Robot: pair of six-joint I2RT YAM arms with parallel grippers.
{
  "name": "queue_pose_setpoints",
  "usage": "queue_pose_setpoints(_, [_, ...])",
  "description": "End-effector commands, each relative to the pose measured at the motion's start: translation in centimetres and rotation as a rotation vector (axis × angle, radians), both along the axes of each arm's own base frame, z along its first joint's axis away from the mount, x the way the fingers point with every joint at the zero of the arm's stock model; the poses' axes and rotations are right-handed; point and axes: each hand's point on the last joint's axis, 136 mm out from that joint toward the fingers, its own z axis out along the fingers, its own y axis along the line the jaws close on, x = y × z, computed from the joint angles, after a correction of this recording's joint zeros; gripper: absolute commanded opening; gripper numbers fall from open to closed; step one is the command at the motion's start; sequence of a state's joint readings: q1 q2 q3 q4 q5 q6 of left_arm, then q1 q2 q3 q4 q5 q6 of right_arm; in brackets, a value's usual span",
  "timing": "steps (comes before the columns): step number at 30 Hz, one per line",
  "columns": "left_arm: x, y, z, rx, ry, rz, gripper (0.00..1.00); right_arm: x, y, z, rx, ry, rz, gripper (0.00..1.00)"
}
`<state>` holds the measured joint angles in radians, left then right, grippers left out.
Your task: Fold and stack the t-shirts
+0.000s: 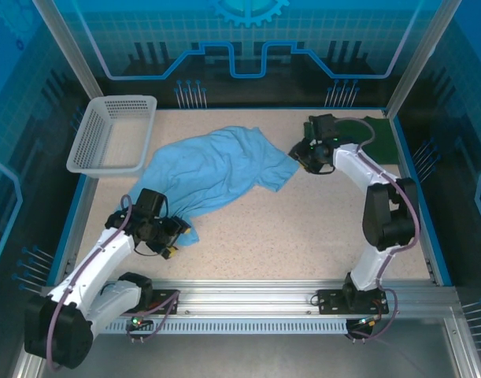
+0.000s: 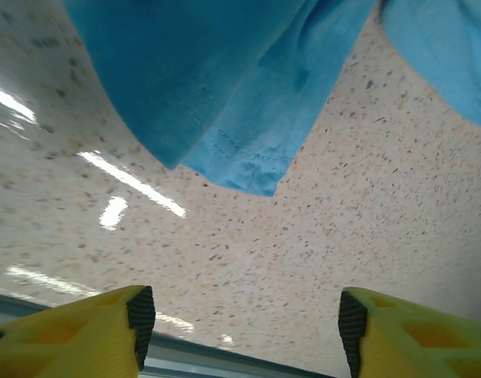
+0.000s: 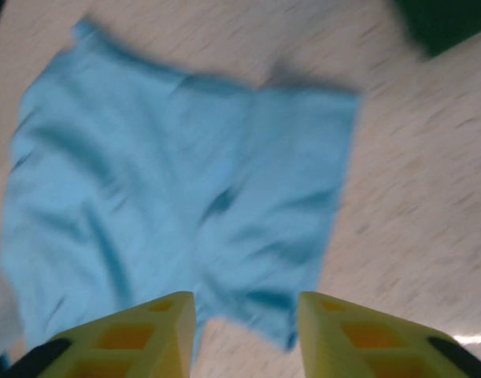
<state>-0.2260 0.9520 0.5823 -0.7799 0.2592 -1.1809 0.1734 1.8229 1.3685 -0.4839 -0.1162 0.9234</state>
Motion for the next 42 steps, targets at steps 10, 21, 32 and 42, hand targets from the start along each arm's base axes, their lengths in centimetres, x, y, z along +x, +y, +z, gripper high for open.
queue_pose_setpoints(10, [2.2, -2.0, -3.5, -0.059, 0.051, 0.42, 0.68, 5.6, -2.9, -6.3, -0.136, 0.066, 0.107, 0.34])
queue_pose_setpoints(21, [2.0, -1.2, -6.3, 0.009, 0.075, 0.44, 0.66, 5.4, -3.0, -7.4, -0.158, 0.087, 0.161, 0.32])
queue_pose_setpoints(32, [1.8, -0.2, -7.2, 0.047, 0.071, 0.461, 0.56, 5.7, -2.2, -9.1, -0.151, 0.121, 0.199, 0.26])
queue_pose_setpoints(42, [1.2, 1.0, -7.3, 0.095, 0.085, 0.451, 0.4, 5.5, -1.1, -10.4, -0.17, 0.146, 0.238, 0.16])
